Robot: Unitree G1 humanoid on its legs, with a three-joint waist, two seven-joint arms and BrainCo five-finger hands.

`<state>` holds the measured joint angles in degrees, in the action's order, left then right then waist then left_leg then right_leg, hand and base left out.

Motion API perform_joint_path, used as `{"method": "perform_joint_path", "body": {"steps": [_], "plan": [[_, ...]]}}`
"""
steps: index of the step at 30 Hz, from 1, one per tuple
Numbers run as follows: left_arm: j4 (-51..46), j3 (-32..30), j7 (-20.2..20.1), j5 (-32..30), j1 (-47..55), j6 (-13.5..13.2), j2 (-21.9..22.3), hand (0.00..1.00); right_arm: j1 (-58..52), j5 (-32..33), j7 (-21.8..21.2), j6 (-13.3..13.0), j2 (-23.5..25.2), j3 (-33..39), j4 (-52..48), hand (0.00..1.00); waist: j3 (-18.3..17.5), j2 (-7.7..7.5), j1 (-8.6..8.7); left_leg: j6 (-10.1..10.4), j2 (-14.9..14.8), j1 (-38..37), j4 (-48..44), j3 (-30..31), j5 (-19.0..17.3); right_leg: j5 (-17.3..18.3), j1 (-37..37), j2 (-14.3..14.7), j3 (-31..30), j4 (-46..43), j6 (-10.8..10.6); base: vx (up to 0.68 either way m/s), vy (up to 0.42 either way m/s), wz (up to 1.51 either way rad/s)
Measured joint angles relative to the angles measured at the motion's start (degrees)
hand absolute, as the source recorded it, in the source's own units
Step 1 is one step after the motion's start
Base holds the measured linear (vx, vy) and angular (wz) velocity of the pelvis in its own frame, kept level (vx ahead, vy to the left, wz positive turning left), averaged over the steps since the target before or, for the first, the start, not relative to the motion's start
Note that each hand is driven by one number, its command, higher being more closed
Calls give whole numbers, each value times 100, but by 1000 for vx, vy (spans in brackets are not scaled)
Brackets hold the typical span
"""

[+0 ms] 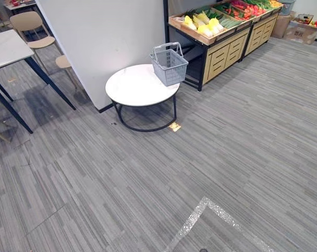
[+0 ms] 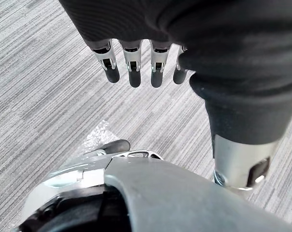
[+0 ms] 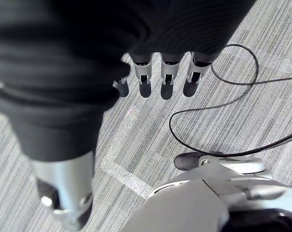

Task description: Pick vegetable in the basket

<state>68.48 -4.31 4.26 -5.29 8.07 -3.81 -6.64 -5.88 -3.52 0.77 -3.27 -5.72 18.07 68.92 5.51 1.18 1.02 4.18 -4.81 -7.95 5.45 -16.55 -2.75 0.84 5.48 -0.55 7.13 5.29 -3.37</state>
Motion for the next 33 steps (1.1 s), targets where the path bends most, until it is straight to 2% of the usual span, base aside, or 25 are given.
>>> {"method": "perform_joint_path", "body": {"steps": [7, 23, 25, 28, 30, 31, 32, 33], "plan": [[-1, -1, -2, -2, -4, -1, -7, 0, -15, 238, -53, -1, 2, -8, 4, 0, 17, 9, 5, 26, -25, -44, -1, -2, -17, -1, 75, 27, 2, 47, -1, -3, -25, 0], [0, 159, 1, -4, -119, 1, -53, 0, 9, 245, -54, -2, 0, -5, -2, 0, 94, -13, 23, 23, -33, -41, -2, 8, -15, -1, 65, 34, 9, 41, -1, -6, -5, -1], [-9, 181, 27, -4, -243, 2, -58, 0, 148, 245, -52, -3, -37, -74, -19, 0, 201, 27, 25, 27, -70, 102, -3, -41, 23, 103, -301, 46, -8, -376, 128, -31, -11, -16], [-15, 179, 155, 15, -477, 14, -118, 0, 313, 248, -40, -9, -9, -110, -64, 0, 456, -41, 46, 22, -72, 312, -5, -32, 113, 287, -728, 17, 6, -867, 197, -52, -25, -1], [-26, 164, 217, 19, -583, 15, -141, 0, 335, 250, -13, -9, -7, -114, -63, 0, 567, -84, 45, 71, -96, 287, -53, -33, 91, 419, -742, 22, 38, -1018, 316, -20, -49, 6], [-53, 84, 224, 27, -590, 13, -151, 0, 313, 251, 12, -16, -17, -179, -62, 0, 594, -115, 42, 144, -189, 446, -558, -39, -178, 614, -742, 19, 40, -1175, 386, 17, -88, 8], [-126, -29, 223, 30, -566, 11, -153, 0, 306, 256, 14, -73, -19, -313, -64, 0, 614, -120, 35, 239, -400, 876, -1631, -25, -587, 735, -731, 39, 81, -1259, 475, 14, -105, 12], [-146, -70, 217, 35, -565, 10, -167, 0, 303, 265, 17, -96, -15, -341, -64, 0, 622, -139, 33, 249, -496, 1140, -2229, -16, -634, 766, -703, 41, 102, -1263, 513, 20, -170, 19]]}}
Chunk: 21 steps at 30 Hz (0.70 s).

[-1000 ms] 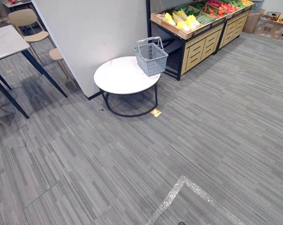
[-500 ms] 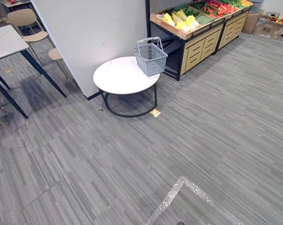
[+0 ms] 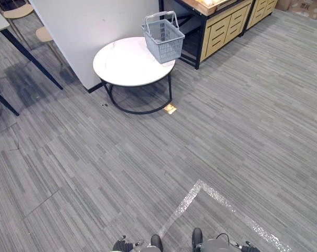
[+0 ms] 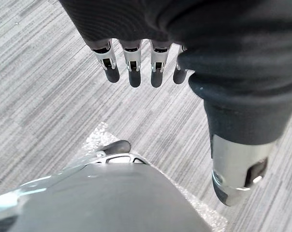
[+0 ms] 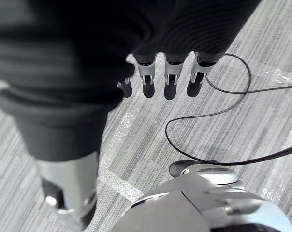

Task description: Pick vegetable in the basket

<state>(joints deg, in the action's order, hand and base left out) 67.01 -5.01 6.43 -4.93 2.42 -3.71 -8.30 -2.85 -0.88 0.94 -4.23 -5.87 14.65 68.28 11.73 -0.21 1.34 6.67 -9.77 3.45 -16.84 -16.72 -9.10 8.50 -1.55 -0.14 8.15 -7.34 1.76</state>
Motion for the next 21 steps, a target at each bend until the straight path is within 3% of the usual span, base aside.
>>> {"method": "perform_joint_path", "body": {"steps": [1, 2, 3, 4, 6, 8, 10, 12, 14, 15, 16, 18, 19, 20, 21], "plan": [[-124, -119, 3, 34, 24, -4, 5, 0, -9, 45, -3, -9, -10, -19, -3, 0, 29, -14, -1, -90, -228, 522, -1188, -4, 76, 33, 102, 11, 41, 3, 46, 50, -157, 15], [-220, -279, 2, 33, 40, -14, 91, 0, -67, 98, -6, -16, -25, -13, -20, 0, 105, 62, -40, -196, -465, 838, -2101, 17, 305, 105, 303, 58, 61, -4, 74, 54, -129, 13], [-220, -343, -5, 34, 44, -15, 114, 0, -89, 97, -6, -15, -32, -16, -29, 0, 137, 68, -70, -204, -537, 972, -2476, 31, 465, 151, 416, 60, 63, -12, 92, 108, -46, 13], [-217, -461, -5, 35, 64, -20, 139, 0, -86, 96, 0, -10, -46, -46, -53, 0, 157, 64, -76, -183, -518, 1207, -2845, 79, 310, 244, 578, 28, 56, -25, 105, 177, -25, 12], [-228, -468, -8, 38, 66, -52, 189, 0, -38, 89, -6, -5, -85, -62, -44, 0, 165, 79, -100, -197, -294, 1463, -2604, 178, 65, 327, 665, -84, 8, -21, 110, 219, -9, -7], [-242, -457, -22, 37, 95, -84, 190, 0, 30, 87, -9, 0, -149, -206, -24, 0, 166, 73, -201, -241, -44, 1608, -1694, 163, 85, 366, 678, -168, -187, 74, 53, 201, 38, -42], [-262, -464, -22, 32, 210, -84, 252, 0, 90, 86, -6, -2, -222, -392, -38, 0, 167, 144, -210, -163, 152, 1624, 315, 179, 722, 424, 794, -171, -370, 296, -48, 310, 95, -48], [-262, -564, -19, 32, 248, -82, 346, 0, 82, 84, 1, -2, -260, -424, -43, 0, 190, 246, -284, -148, 95, 1697, 1336, 188, 1089, 556, 1040, -112, -536, 433, -187, 435, 182, -43], [-277, -709, -15, 29, 341, -84, 436, 0, 45, 72, 20, -3, -336, -526, -46, 0, 158, 340, -335, -150, -67, 1894, 1561, 181, 1161, 790, 1315, -95, -690, 468, -376, 591, 332, -49], [-287, -714, -27, 22, 411, -85, 391, 0, 60, 71, 42, -13, -275, -549, -41, 0, 113, 269, -385, -304, -5, 1913, 1224, 145, 1775, 956, 1528, -311, -785, 460, -511, 682, 390, -54], [-257, -657, -41, -8, 447, -93, 291, 0, 101, 56, 37, -42, -175, -553, -29, 0, -7, 10, -401, -591, 202, 1981, 924, 102, 1852, 992, 1468, -590, -902, 312, -580, 565, 293, -44], [-225, -647, -12, -38, 438, -105, 213, 0, 113, -105, -18, -159, -109, -602, -84, 0, -102, -111, -329, -868, 395, 2046, 659, 45, 1572, 751, 1153, -812, -961, -254, -645, 578, 283, -7], [-146, -606, -24, -38, 426, -106, 170, 0, 107, -154, -33, -191, -93, -586, -101, 0, -142, -170, -308, -1055, 520, 1899, 446, -56, 1317, 411, 889, -895, -1170, -1076, -660, 631, 297, 8], [-138, -589, -29, -41, 419, -95, 150, 0, 107, -155, -41, -197, -89, -551, -101, 0, -141, -175, -300, -1064, 571, 1774, 413, -54, 1176, 196, 785, -921, -1177, -1481, -705, 644, 291, 9], [-140, -531, -35, -44, 407, -73, 132, 0, 99, -155, -60, -199, -82, -509, -99, 0, -139, -184, -285, -1096, 649, 1502, 425, -56, 974, -279, 575, -955, -1172, -2212, -784, 486, 227, 3]]}}
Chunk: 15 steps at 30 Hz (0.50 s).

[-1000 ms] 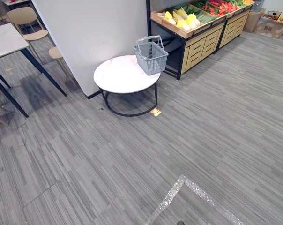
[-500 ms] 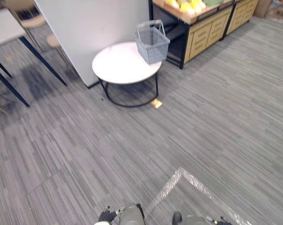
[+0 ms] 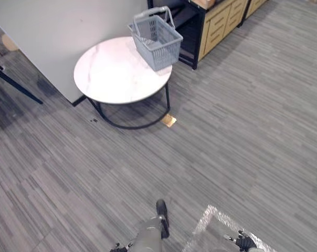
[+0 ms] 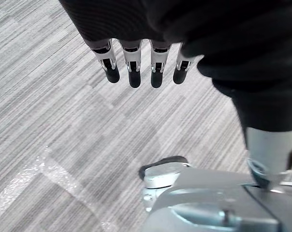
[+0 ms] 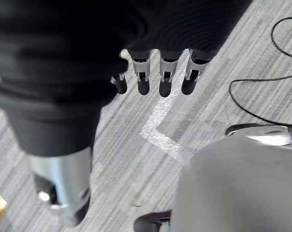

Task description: Pick vegetable in the basket

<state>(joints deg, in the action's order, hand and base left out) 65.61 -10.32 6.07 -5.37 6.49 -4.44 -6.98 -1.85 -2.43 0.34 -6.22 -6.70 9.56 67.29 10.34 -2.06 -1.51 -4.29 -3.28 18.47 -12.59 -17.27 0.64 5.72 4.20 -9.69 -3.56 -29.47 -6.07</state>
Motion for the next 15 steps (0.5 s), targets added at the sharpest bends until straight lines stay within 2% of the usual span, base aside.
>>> {"method": "perform_joint_path", "body": {"steps": [1, 2, 3, 4, 5, 6, 7, 8, 9, 11, 12, 14, 15], "plan": [[-6, 97, 4, -10, 3, 7, -18, 0, -19, 1, -8, 0, 9, 38, 0, 0, 1, -20, 0, 0, 77, -428, 117, -17, -245, -1022, -373, -75, 19, -1032, -337, 552, 260, -1], [-13, 169, 22, -8, -5, 19, -64, 0, -21, 5, -7, -34, 17, 44, -18, 0, 10, -14, 19, 9, 145, -818, 197, -32, -460, -1257, -854, -219, 113, -2212, -534, 628, 279, -4], [-16, 209, 23, -8, -7, 21, -92, 0, -27, 6, -8, -31, 20, 38, -29, 0, -4, -35, 51, 17, 192, -1024, 249, -31, -534, -1201, -1075, -304, 223, -2715, -462, 600, 215, 7], [-36, 268, 24, 1, -69, 22, -124, 0, -59, 5, -9, -23, 23, 39, -110, 0, -13, -50, 166, 20, 257, -1427, 373, 30, -675, -1002, -1449, -455, 584, -3398, -157, 585, 164, 17], [-47, 310, 28, 12, -128, 22, -136, 0, -65, 5, -8, -24, 28, 76, -114, 0, 7, -19, 242, 64, 278, -1831, 547, 66, -747, -647, -1744, -528, 952, -3632, -18, 478, 98, 18], [-59, 327, 41, 38, -170, 20, -136, 0, -66, 9, -6, -25, 43, 123, -118, 0, 10, -9, 276, 81, 276, -2030, 660, 56, -758, -396, -1853, -556, 1154, -3592, -5, 440, 46, 14], [-79, 317, 62, 77, -277, 10, -134, 0, -63, 16, -2, -38, 63, 177, -166, 0, 16, 3, 320, 106, 267, -2319, 819, 55, -771, 1, -2078, -573, 1549, -3259, 66, 426, -21, 11], [-108, 301, 79, 79, -413, 7, -112, 0, -53, 16, 1, -37, 82, 278, -174, 0, 19, 13, 338, 186, 247, -2561, 923, 65, -821, 193, -2255, -557, 1898, -2642, 213, 500, -88, 13], [-194, 220, 105, 112, -503, -4, -42, 0, -50, 22, 7, -34, 95, 368, -173, 0, 35, 32, 343, 275, 205, -2716, 976, 73, -899, 232, -2330, -507, 2198, -1759, 284, 412, -122, 14], [-231, 147, 138, 267, -548, -18, 47, 0, -38, 24, 22, -35, 85, 376, -176, 0, 54, 88, 371, 336, 115, -2837, 994, 83, -1019, 197, -2306, -369, 2380, -631, 288, 374, -173, 18], [-190, 82, 151, 302, -620, -39, 159, 0, -11, 22, 43, -25, 99, 475, -178, 0, 90, 143, 432, 482, 3, -3000, 1054, 186, -1178, -174, -2294, -210, 2293, 1090, 175, 437, -239, 24], [-183, 2, 150, 301, -644, -41, 279, 0, -27, 21, 41, -22, 119, 607, -222, 0, 131, 175, 436, 638, -98, -3131, 1054, 239, -1353, -712, -2291, -207, 2122, 2274, 89, 504, -325, 17], [-137, -116, 141, 301, -602, -42, 373, 0, -29, 10, 38, -19, 139, 653, -233, 0, 181, 151, 426, 803, -153, -3315, 1058, 246, -1541, -858, -2291, -270, 1848, 2729, -14, 578, -439, 13]]}}
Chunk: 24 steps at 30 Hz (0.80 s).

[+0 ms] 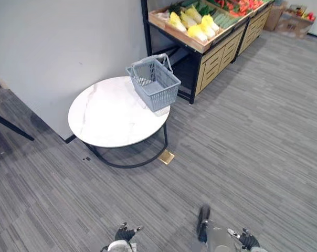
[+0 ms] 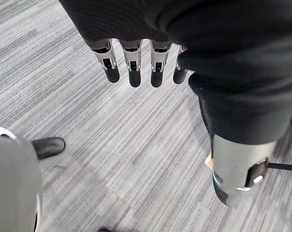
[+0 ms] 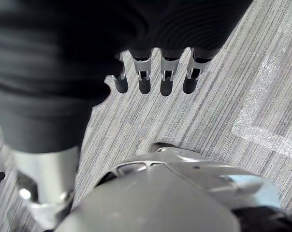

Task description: Pick vegetable in the basket

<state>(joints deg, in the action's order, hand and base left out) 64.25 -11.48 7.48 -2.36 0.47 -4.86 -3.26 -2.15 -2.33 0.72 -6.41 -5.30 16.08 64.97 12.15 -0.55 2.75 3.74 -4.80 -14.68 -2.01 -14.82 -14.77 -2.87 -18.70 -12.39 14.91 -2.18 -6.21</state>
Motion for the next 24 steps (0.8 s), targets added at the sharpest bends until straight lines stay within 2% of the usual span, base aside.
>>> {"method": "perform_joint_path", "body": {"steps": [1, 2, 3, 4, 5, 6, 7, 8, 9, 10, 11, 12, 13, 15, 16, 18, 19, 20, 21, 22, 23, 24], "plan": [[82, -153, -8, 53, 6, -4, 52, 0, -12, -2, -2, 10, 45, 50, -3, 0, 39, -52, 4, 87, -50, -160, 2, 46, -183, -2, 11, -86, -196, -34, -30, 510, -403, 8], [119, -253, -7, 91, 0, -1, 90, 0, -25, -10, -4, 19, 57, 101, -4, 0, 59, -47, 6, 102, -148, -288, -9, 75, -345, -385, -33, -56, -159, -313, -60, 517, -432, 12], [200, -302, -54, 102, -13, 3, 231, 0, -36, -20, -9, 52, -59, 114, -3, 0, 70, 172, 26, -16, -427, -454, 3, 113, -522, -429, -255, 158, -80, -1058, -19, 430, -354, -1], [199, -303, -111, 99, 6, -4, 317, 0, -35, -21, -29, 32, -111, 134, -9, 0, 24, 307, -12, -103, -587, -477, -88, 175, -502, -211, -437, 305, -53, -1526, 300, 522, -471, -20], [178, -340, -152, 96, -11, -12, 376, 0, 48, -103, -18, 57, -154, 131, 3, 0, 45, 426, -105, 83, -779, -398, -472, 249, -240, 122, -507, 466, -64, -1866, 476, 511, -510, -30], [164, -351, -159, 97, -12, -30, 372, 0, 47, -140, -14, 75, -159, 127, 18, 0, 42, 425, -140, 121, -859, -274, -776, 355, -86, 224, -471, 535, -48, -1907, 536, 608, -579, -14], [155, -355, -165, 97, -12, -38, 335, 0, 32, -177, -8, 88, -165, 86, 31, 0, 41, 434, -124, 149, -1049, 146, -1687, 679, 260, 388, -243, 614, 83, -1856, 592, 588, -498, 32], [109, -350, -166, 103, -20, -50, 297, 0, 11, -186, 6, 101, -164, 72, 99, 0, 56, 430, -114, 169, -1221, 716, -2811, 1002, 840, 550, 63, 631, 291, -1779, 630, 397, -291, 54], [82, -357, -163, 106, -26, -57, 286, 0, -26, -221, 8, 109, -180, 20, 116, 0, 61, 432, -109, 214, -1317, 977, -3355, 1115, 1223, 653, 248, 639, 407, -1742, 663, 456, -273, 70], [5, -360, -172, 130, -45, -65, 267, 0, -36, -242, 9, 112, -216, -190, 114, 0, 128, 351, -120, 224, -1599, 1407, -4302, 963, 1380, 839, 634, 668, 538, -1638, 700, 421, -239, 68], [-102, -347, -173, 140, -45, -85, 248, 0, -33, -273, 6, 113, -234, -318, 117, 0, 154, 323, -150, 141, -1790, 1744, -4954, 560, 1220, 969, 1037, 667, 658, -1497, 717, 493, -277, 62], [-111, -348, -172, 154, -46, -90, 230, 0, -27, -271, 14, 114, -243, -347, 113, 0, 155, 309, -148, 96, -1816, 1890, -5112, 368, 1117, 1031, 1214, 666, 689, -1415, 737, 427, -227, 55], [-184, -340, -168, 171, -46, -129, 249, 0, 15, -266, 21, 106, -295, -399, 117, 0, 155, 314, -178, 28, -1791, 2226, -5211, -66, 886, 1103, 1600, 666, 777, -1174, 676, 326, -157, 36], [-292, -279, -157, 216, -46, -151, 249, 0, 23, -267, 29, 117, -338, -542, 125, 0, 157, 328, -268, 67, -1634, 2556, -4939, -401, 742, 1125, 1825, 666, 825, -952, 640, 252, -96, 16], [-354, -232, -151, 228, -46, -162, 239, 0, 3, -263, 29, 118, -345, -549, 123, 0, 155, 331, -335, 44, -1477, 2732, -4396, -700, 673, 1126, 1969, 668, 853, -778, 618, 279, -24, -2], [-349, -194, -140, 228, -43, -158, 231, 0, -26, -258, 25, 119, -334, -559, 118, 0, 153, 334, -344, 20, -1132, 2738, -3056, -1222, 733, 1096, 2173, 665, 907, -551, 488, 342, 37, -1], [-323, -162, -141, 221, -41, -145, 232, 0, -40, -258, 21, 121, -338, -591, 117, 0, 145, 348, -337, 4, -835, 2623, -1976, -1559, 994, 1099, 2312, 675, 969, -427, 406, 257, 63, 9], [-310, -127, -142, 222, -40, -140, 234, 0, -50, -260, 20, 121, -340, -603, 117, 0, 138, 359, -340, 1, -699, 2570, -1509, -1689, 1190, 1102, 2380, 697, 983, -386, 391, 344, 108, 13], [-279, -99, -145, 218, -30, -134, 241, 0, -67, -265, 17, 122, -376, -668, 117, 0, 108, 408, -364, -22, -482, 2499, -746, -1771, 1583, 1157, 2523, 773, 1006, -352, 289, 299, 120, 6], [-249, -109, -157, 208, -16, -120, 235, 0, -110, -285, 17, 122, -411, -699, 127, 0, 40, 512, -434, -639, -388, 2386, -295, -1718, 1965, 1265, 2664, 895, 982, -327, 173, 447, 187, 7], [-253, -118, -161, 196, -19, -121, 187, 0, -109, -286, 18, 123, -380, -720, 126, 0, 19, 426, -465, -907, -307, 2321, -226, -1733, 1982, 1279, 2745, 868, 956, -305, 153, 447, 193, 18], [-254, -116, -159, 186, -15, -120, 101, 0, -115, -298, 13, 112, -320, -782, 121, 0, -54, 228, -465, -847, -162, 2323, -214, -1719, 1921, 1285, 2795, 796, 902, -175, 143, 443, 172, 41]]}}
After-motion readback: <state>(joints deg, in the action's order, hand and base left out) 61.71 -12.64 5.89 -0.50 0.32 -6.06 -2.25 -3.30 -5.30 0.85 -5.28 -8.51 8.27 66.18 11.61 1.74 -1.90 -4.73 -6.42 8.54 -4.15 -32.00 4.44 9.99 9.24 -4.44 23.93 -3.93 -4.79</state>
